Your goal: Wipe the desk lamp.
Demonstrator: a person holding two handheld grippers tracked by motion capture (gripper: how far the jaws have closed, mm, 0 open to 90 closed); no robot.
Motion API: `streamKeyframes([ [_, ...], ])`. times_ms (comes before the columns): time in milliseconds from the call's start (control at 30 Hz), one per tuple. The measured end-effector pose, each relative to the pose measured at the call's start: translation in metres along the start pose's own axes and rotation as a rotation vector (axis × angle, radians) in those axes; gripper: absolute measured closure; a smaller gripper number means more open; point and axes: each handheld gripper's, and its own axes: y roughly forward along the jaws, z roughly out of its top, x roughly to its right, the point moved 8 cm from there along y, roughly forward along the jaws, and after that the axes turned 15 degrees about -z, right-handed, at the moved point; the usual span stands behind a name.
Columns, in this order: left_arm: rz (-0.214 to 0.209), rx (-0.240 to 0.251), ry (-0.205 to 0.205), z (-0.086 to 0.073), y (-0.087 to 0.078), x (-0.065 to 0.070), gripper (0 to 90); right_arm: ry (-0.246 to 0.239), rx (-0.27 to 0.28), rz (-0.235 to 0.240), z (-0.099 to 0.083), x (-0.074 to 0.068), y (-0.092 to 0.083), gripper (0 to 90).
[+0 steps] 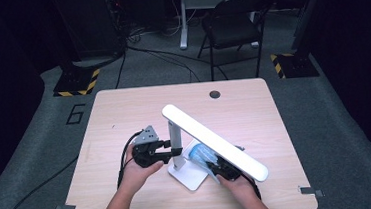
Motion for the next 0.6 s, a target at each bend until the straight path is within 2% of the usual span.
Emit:
streamKeyframes([
  [67,-0.012,-0.004,0.0,-0.003,0.0,0.002,58.0,0.034,0.004,-0.009,0.001,0.0,0.001,64.8],
  [100,-0.012,-0.004,0.0,-0.003,0.0,0.002,57.3,0.034,0.004,-0.009,0.001,0.0,0.001,64.8],
  [133,-0.047,-0.009,-0.009,-0.007,-0.001,0.006,56.4,0.029,0.006,-0.004,0.002,0.001,0.003,64.8],
  [167,-0.055,-0.004,-0.007,-0.008,-0.002,0.007,56.3,0.031,0.011,-0.007,0.002,0.003,0.004,64.8],
  [233,-0.083,0.008,-0.014,-0.009,-0.002,0.01,56.2,0.036,-0.016,-0.01,0.002,0.004,0.003,64.7],
  [300,-0.098,0.002,-0.009,-0.009,-0.002,0.011,56.3,0.048,0.001,-0.014,0.003,0.005,0.004,64.6],
  [333,-0.096,-0.004,-0.005,-0.008,-0.002,0.01,56.3,0.044,-0.012,-0.013,0.002,0.005,0.004,64.6],
  [367,-0.103,-0.012,0.0,-0.007,-0.002,0.01,56.2,0.055,0.001,-0.013,0.003,0.005,0.005,64.6],
  [400,-0.103,-0.009,0.015,-0.005,0.0,0.008,55.3,0.047,-0.016,-0.014,0.002,0.005,0.004,64.5],
  [433,-0.107,-0.003,0.011,-0.002,0.002,0.008,54.2,0.054,0.002,-0.014,0.003,0.005,0.005,64.5],
  [467,-0.105,-0.011,0.034,0.0,0.003,0.006,53.0,0.051,0.003,-0.015,0.003,0.005,0.005,64.5],
  [600,-0.106,-0.022,0.06,0.007,0.013,0.002,49.6,0.045,-0.012,-0.013,0.002,0.005,0.004,64.4],
])
